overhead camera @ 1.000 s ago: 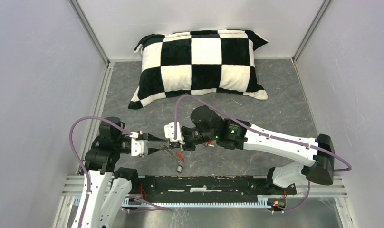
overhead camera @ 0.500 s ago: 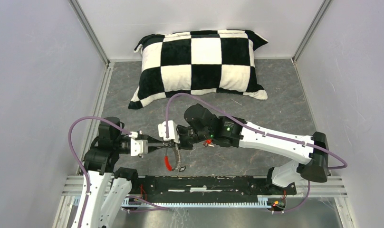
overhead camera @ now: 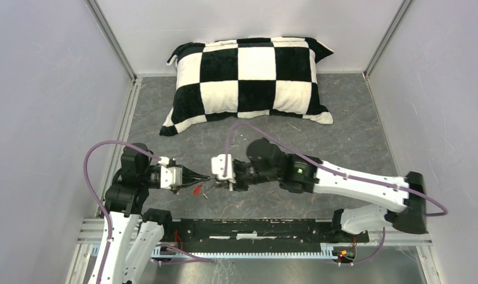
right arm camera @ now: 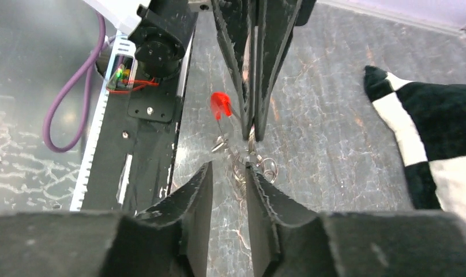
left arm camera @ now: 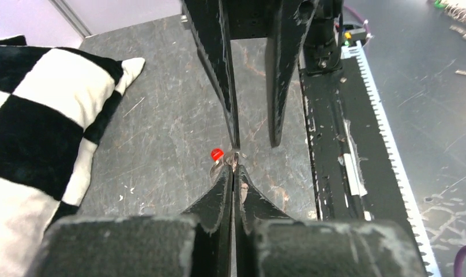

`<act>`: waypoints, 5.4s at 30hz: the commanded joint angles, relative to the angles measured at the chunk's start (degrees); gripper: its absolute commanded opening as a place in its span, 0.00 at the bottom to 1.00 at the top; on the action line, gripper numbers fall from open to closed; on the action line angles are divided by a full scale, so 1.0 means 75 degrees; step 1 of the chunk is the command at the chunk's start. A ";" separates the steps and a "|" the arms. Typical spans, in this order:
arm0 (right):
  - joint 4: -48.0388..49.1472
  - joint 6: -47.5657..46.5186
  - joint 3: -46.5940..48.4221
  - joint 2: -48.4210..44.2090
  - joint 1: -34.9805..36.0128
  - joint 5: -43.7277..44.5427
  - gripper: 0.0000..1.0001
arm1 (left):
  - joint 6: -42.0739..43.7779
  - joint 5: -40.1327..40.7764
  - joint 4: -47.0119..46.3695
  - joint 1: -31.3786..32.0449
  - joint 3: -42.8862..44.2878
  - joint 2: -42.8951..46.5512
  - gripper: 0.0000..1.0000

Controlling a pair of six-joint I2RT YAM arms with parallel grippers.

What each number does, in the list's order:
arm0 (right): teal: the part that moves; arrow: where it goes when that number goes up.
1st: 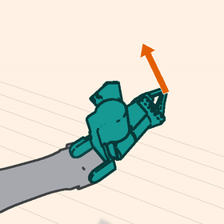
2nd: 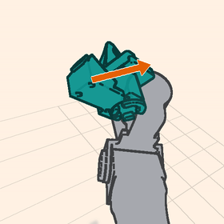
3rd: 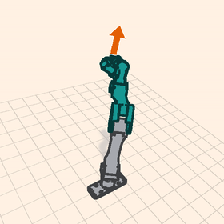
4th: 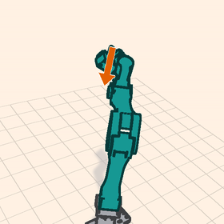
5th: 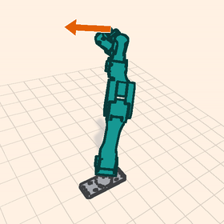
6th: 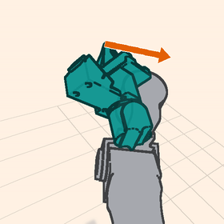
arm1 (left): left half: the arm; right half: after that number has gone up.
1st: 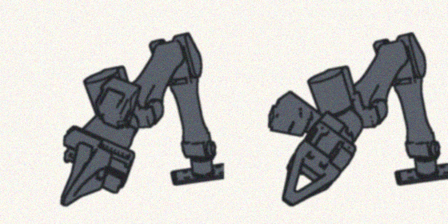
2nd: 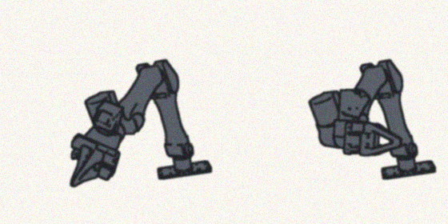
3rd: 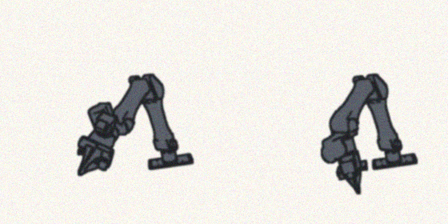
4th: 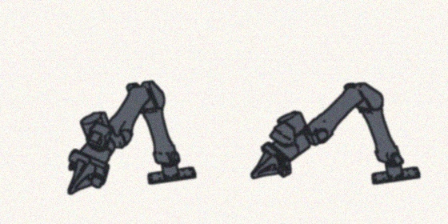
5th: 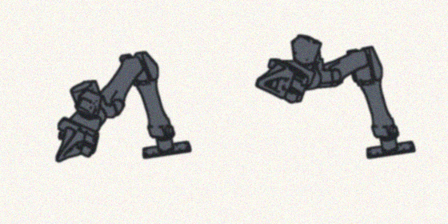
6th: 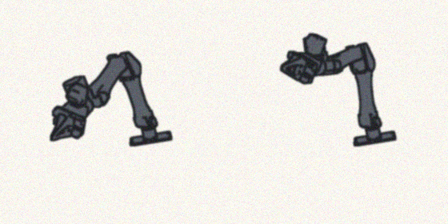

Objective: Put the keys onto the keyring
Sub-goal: Adjust the keyring.

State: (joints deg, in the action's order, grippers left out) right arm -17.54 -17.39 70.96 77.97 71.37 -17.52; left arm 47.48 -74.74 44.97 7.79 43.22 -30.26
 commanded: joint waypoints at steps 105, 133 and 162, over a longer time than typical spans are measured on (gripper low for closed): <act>0.4870 0.1812 -0.2208 -0.1854 -0.0060 -0.0502 0.00 | -0.0440 -0.1836 -0.0207 0.0027 0.1031 -0.0386 0.31; 0.6886 0.2109 -0.3118 -0.1539 -0.0037 -0.0509 0.00 | -0.0693 -0.1933 -0.0207 0.0027 0.1310 -0.0497 0.19; -0.1145 0.0235 0.1892 -0.0003 -0.0023 -0.0243 0.40 | 0.0368 -0.0318 -0.0228 0.0028 0.0881 -0.0302 0.02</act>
State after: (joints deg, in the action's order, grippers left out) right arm -22.33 -14.44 81.76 76.82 70.87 -18.98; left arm 47.72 -76.58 44.12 7.86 49.84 -33.19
